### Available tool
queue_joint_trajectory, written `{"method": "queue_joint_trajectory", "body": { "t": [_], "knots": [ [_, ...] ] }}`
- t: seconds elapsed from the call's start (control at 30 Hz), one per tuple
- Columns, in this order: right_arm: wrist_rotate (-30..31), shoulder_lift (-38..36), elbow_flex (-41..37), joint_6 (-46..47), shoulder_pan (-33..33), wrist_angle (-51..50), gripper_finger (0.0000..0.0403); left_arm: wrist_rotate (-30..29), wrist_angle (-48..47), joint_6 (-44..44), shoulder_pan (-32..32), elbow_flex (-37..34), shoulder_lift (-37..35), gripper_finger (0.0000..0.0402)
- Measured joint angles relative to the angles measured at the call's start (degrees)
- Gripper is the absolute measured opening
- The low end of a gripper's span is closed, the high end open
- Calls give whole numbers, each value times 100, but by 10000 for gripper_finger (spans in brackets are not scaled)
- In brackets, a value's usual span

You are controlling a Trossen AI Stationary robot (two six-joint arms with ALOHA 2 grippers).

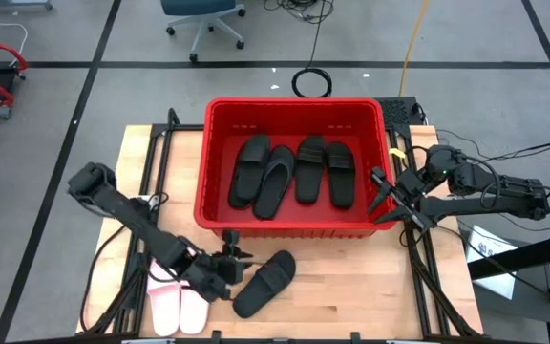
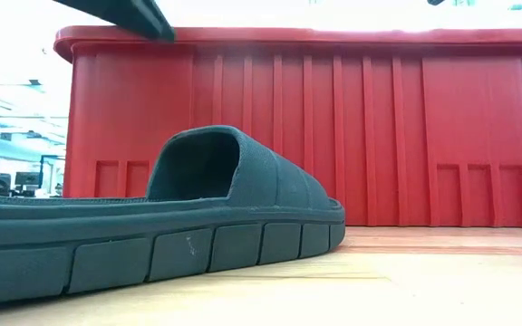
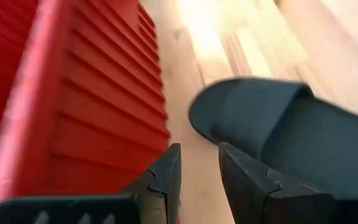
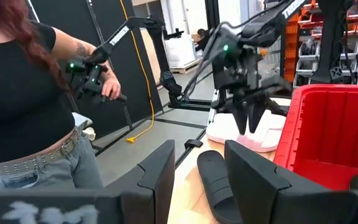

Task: Pick and place slides into bin
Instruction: Put the black slide into the red bin

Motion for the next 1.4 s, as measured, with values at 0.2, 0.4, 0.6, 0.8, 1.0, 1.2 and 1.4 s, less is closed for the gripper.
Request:
{"method": "queue_joint_trajectory", "body": {
  "t": [0.2, 0.4, 0.6, 0.8, 1.0, 1.2, 1.4],
  "knots": [
    [-2, 0, -1, 0, 0, -8, 130, 121, 67, 326, -69, 0, 600, 111],
    [-1, 0, 1, 0, -2, -21, 130, 472, 280, 460, -30, 0, 1001, 111],
    [0, 0, -1, 0, -2, -21, 130, 545, 623, 561, 40, 0, 1335, 111],
    [-2, 0, -1, 0, -2, -24, 130, 543, 1109, 681, 130, 0, 1415, 111],
    [-2, 0, -1, 0, -2, -24, 130, 503, 1149, 664, 266, 0, 1415, 111],
    [-4, 0, -1, 0, -2, -65, 130, 531, 1153, 599, 402, -44, 1415, 111],
    [-4, 0, -1, 1, -2, -286, 130, 523, 1290, 584, 472, -48, 1769, 111]
  ]
}}
